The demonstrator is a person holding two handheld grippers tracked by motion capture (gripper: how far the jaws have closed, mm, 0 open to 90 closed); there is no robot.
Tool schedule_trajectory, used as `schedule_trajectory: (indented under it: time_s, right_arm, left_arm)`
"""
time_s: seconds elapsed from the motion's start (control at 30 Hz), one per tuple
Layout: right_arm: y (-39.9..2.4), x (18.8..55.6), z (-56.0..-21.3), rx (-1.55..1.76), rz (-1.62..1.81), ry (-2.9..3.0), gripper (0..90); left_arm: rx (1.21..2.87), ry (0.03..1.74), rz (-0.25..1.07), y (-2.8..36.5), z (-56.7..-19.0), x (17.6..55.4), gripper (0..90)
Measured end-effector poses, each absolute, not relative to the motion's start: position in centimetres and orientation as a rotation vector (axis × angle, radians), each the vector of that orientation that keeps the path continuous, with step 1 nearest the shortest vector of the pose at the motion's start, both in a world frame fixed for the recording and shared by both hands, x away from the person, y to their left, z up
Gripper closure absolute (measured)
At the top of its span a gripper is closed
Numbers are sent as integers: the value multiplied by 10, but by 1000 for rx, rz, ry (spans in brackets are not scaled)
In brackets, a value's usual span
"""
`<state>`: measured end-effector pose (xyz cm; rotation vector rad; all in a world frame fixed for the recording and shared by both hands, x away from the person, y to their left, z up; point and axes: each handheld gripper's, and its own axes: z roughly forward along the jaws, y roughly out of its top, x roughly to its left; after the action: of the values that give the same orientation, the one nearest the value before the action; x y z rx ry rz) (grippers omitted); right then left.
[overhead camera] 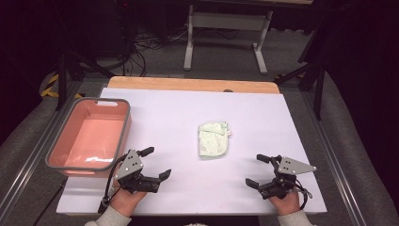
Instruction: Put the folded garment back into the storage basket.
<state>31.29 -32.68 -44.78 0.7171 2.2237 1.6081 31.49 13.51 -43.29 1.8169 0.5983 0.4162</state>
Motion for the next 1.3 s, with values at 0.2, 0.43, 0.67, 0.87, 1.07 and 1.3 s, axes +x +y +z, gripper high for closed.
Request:
schedule_trajectory:
  time_s: [0.2, 0.43, 0.67, 0.87, 1.07, 1.3]
  right_arm:
    - [-326, 315, -450, 729, 1602, 2234, 0]
    - [-326, 316, -450, 733, 1602, 2235, 0]
    - [-326, 315, -450, 731, 1605, 2235, 0]
    - [-327, 315, -450, 737, 1606, 2229, 0]
    - [-326, 315, -451, 740, 1604, 2230, 0]
    - [-327, 316, -451, 740, 1603, 2227, 0]
  left_arm:
    - [1835, 574, 392, 124, -418, 327, 78]
    - [1877, 542, 350, 102, -406, 346, 83]
    - [1926, 533, 331, 80, -400, 366, 83]
    - [1929, 554, 320, 72, -398, 378, 79]
    - [1968, 573, 346, 65, -399, 394, 79]
    - [1971, 590, 337, 58, -398, 409, 79]
